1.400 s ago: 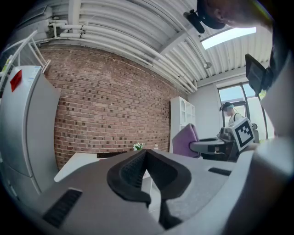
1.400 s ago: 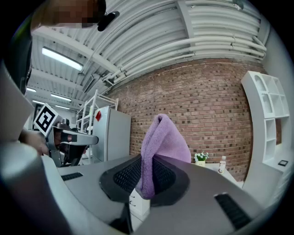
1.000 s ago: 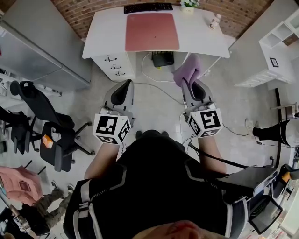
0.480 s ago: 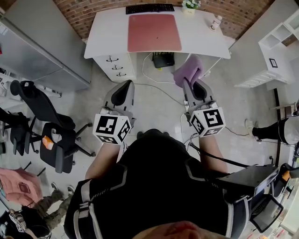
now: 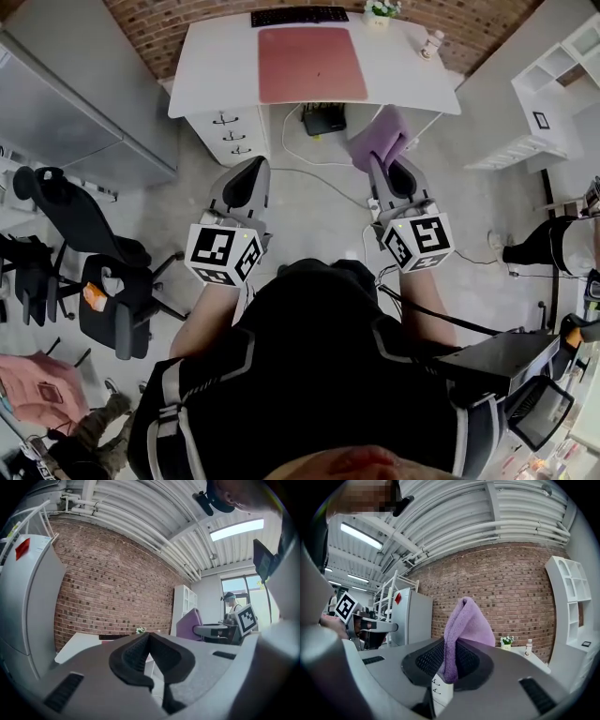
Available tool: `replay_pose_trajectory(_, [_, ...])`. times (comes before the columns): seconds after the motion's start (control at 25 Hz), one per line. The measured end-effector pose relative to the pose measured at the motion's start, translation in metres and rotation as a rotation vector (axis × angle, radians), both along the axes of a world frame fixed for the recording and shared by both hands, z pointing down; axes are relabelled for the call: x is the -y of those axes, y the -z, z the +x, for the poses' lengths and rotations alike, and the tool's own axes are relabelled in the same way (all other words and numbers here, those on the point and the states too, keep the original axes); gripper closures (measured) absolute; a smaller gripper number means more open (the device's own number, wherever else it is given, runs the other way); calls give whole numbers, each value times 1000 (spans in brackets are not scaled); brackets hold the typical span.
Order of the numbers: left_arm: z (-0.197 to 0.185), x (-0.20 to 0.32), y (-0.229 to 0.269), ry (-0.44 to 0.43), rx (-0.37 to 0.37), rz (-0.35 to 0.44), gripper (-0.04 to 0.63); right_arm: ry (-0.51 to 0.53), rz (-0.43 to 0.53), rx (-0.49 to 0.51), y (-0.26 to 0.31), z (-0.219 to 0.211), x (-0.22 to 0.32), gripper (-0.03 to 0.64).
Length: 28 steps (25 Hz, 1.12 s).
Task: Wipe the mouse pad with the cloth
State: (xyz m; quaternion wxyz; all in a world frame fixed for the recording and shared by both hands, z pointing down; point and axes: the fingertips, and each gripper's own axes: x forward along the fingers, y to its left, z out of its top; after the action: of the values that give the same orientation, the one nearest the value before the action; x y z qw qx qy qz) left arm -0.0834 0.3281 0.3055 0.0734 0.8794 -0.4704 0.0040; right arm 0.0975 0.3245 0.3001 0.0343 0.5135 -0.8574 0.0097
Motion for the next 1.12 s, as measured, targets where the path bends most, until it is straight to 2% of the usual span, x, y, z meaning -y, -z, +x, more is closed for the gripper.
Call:
replay_pose_trajectory(0.2, [-7,1,-9,-37,-6,-18,591,-17,-21,10,-7,-9,2,563])
replay_pose_trajectory(0.4, [-5,22,-9,-29,-4,-11,591,-25,-19,17,-7,-1,23,563])
replay_pose_trajectory(1.12, [42,162,-15,65,29,-65,591,33,-53,40,-25,60,177,563])
